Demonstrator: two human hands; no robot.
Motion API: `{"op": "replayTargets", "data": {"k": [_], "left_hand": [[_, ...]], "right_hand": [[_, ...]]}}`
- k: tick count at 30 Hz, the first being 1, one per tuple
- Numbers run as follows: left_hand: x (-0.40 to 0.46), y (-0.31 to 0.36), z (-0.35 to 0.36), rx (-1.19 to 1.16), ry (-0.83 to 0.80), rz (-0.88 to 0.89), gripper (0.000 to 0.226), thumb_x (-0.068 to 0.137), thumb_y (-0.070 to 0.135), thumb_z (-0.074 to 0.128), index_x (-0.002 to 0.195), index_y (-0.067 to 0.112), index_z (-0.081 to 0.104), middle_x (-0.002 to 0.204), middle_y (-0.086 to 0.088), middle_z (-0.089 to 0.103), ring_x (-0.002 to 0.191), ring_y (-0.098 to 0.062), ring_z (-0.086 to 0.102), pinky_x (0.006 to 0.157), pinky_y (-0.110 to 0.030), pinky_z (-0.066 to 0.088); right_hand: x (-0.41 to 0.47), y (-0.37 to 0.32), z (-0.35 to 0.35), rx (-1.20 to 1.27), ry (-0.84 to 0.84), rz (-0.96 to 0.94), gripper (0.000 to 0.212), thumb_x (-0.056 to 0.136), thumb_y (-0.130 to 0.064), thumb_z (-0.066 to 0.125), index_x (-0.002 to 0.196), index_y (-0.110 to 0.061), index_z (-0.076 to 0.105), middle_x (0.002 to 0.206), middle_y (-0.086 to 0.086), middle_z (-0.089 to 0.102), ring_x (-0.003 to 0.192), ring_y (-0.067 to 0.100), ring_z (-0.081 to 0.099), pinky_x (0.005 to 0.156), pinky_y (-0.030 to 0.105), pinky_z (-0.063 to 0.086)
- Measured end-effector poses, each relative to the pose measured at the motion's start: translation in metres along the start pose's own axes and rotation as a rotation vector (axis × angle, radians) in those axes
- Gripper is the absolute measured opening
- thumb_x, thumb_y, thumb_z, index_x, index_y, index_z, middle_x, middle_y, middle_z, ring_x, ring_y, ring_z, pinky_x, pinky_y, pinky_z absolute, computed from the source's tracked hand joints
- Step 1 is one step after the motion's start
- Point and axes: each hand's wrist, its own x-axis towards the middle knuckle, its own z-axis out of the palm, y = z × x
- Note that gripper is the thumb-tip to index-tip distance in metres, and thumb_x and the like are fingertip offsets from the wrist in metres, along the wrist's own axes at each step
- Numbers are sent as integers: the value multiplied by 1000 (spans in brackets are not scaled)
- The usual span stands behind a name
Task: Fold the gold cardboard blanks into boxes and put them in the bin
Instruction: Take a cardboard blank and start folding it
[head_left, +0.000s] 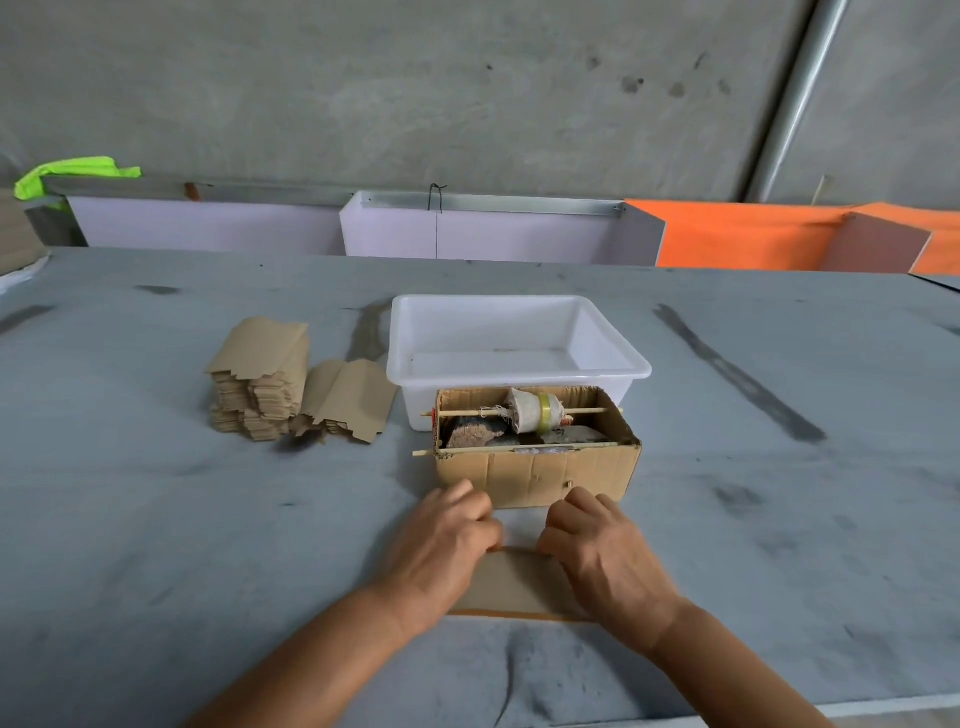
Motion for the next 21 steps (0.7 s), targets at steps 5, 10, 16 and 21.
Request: {"op": "replayTargets", "data": {"k": [5,10,16,21], "left_hand": [[3,11,-12,334,-225,156,29,39,25,89,44,20,61,51,9,50,57,-10,57,44,-19,40],[2,16,-10,395,-285,119,27,42,27,89,53,23,66,56,10,53,65,-8,56,49,-20,39],[0,15,6,281,-249,72,29,100,12,38,122,12,57,103,-6,45,106,-24,36,70,-33,23],[-9,6,2,167,-180,-24,34,101,15,36,123,14,61,105,-2,49,105,-21,42,76,-32,30]], "right_hand": [[-4,-4,-7,-110,-175,-36,20,52,-12,78,54,-28,67,58,-9,54,59,13,55,46,22,38],[-4,-10,-5,-62,-240,88,33,70,-5,59,90,-28,73,76,-3,58,80,17,53,63,25,44],[-9,-14,-3,-40,-96,28,26,61,-12,67,77,-31,74,61,-4,53,57,15,53,43,25,43],[-19,-7,0,26,3,107,22,63,-8,63,70,-27,74,64,-3,56,56,18,56,41,27,43]]}}
